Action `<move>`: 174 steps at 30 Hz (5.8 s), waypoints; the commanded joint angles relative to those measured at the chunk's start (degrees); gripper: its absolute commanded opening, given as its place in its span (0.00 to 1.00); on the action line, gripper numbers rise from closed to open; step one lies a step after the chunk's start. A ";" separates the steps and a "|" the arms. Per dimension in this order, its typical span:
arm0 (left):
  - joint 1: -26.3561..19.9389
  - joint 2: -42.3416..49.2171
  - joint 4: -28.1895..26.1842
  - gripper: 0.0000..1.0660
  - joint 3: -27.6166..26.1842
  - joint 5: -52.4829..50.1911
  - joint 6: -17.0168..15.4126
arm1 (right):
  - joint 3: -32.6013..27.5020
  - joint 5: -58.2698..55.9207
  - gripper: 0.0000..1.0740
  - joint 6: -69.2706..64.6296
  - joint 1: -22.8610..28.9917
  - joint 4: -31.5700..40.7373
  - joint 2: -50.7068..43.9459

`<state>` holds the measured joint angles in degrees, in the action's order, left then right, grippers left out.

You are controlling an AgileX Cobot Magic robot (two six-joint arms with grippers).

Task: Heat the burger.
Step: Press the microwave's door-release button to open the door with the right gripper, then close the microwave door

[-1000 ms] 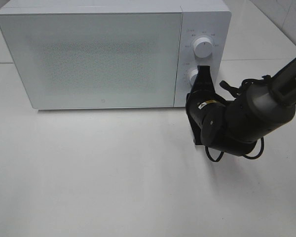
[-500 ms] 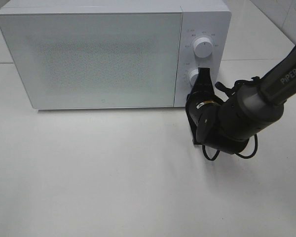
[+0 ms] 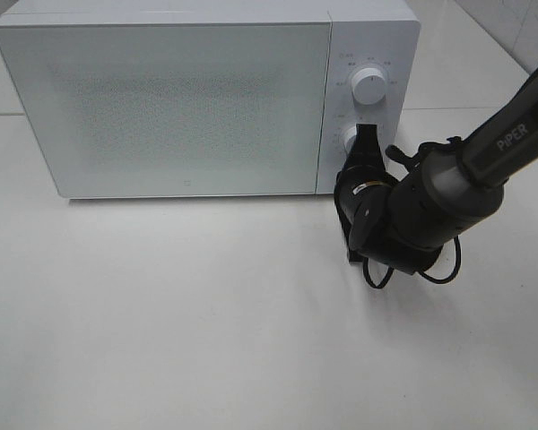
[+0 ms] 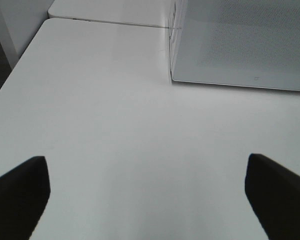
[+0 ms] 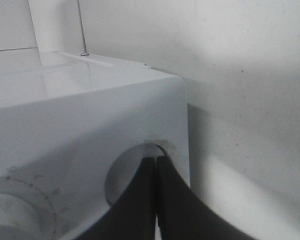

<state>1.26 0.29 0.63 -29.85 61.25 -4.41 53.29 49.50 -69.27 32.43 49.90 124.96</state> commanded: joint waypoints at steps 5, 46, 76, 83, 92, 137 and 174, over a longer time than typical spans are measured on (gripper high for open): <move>-0.17 0.23 -0.23 0.92 0.06 0.11 0.17 | 1.78 8.25 0.00 0.57 -0.40 -2.35 0.00; -0.17 0.23 -0.23 0.92 0.06 0.11 0.17 | 9.68 5.73 0.00 0.74 -0.86 -3.55 0.17; -0.17 0.23 -0.23 0.92 0.06 0.11 0.17 | -4.87 -9.05 0.01 8.65 -0.86 -3.72 -10.77; -0.17 0.23 -0.23 0.92 0.06 0.11 0.17 | -6.53 -15.81 0.01 26.53 -0.97 -3.95 -15.99; -0.17 0.23 -0.23 0.92 0.06 0.11 0.17 | -6.53 -29.68 0.01 58.50 -1.03 -4.93 -20.86; -0.17 0.23 -0.23 0.92 0.06 0.11 0.17 | 1.95 -101.99 0.91 69.27 -6.25 -48.59 -50.42; -0.17 0.23 -0.23 0.92 0.06 0.11 0.17 | -17.25 -110.12 0.71 68.12 -14.67 -46.87 -90.58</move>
<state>1.26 0.29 0.63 -29.85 61.25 -4.41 36.33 -61.19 -1.55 18.28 3.04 34.95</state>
